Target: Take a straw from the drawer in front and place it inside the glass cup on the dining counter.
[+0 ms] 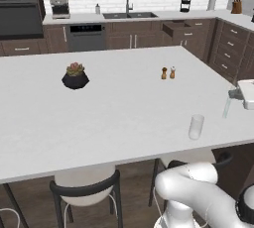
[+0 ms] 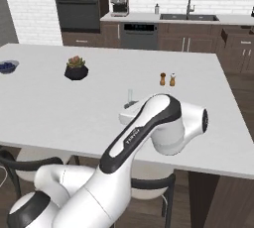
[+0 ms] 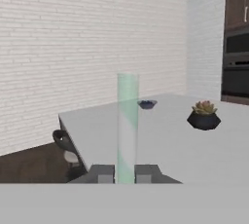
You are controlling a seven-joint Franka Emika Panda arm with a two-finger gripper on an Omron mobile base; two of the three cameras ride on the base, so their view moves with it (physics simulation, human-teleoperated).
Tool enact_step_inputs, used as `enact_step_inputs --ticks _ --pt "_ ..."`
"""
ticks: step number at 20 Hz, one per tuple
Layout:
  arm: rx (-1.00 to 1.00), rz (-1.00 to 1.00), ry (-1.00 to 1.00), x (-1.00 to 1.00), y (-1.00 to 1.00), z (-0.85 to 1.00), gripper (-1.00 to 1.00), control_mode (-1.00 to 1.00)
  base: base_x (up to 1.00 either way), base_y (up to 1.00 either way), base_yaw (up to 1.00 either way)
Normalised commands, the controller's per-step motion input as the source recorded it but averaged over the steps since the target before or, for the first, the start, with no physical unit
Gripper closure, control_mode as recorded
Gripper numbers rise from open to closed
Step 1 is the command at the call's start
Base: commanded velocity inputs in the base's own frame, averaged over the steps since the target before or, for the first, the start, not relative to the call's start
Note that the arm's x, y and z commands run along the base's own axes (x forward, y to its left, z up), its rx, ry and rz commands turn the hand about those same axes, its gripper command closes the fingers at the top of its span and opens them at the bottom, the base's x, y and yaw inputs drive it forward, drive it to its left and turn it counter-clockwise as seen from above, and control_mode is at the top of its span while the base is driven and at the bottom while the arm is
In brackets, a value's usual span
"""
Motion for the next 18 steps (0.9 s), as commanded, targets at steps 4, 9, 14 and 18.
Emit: enact_step_inputs --ticks 4,9,14,18 --pt "0.0 0.09 0.0 0.22 -0.01 -0.1 1.0 -1.0 0.0 0.0 0.0" --pt "0.0 0.09 0.0 0.17 0.0 -0.12 1.0 -1.0 0.0 0.0 0.0" --pt "0.0 0.06 -0.03 0.14 0.0 -0.16 1.0 -1.0 0.0 0.0 0.0" --pt "0.0 0.03 -0.04 0.17 0.0 -0.07 1.0 -1.0 0.0 0.0 0.0"
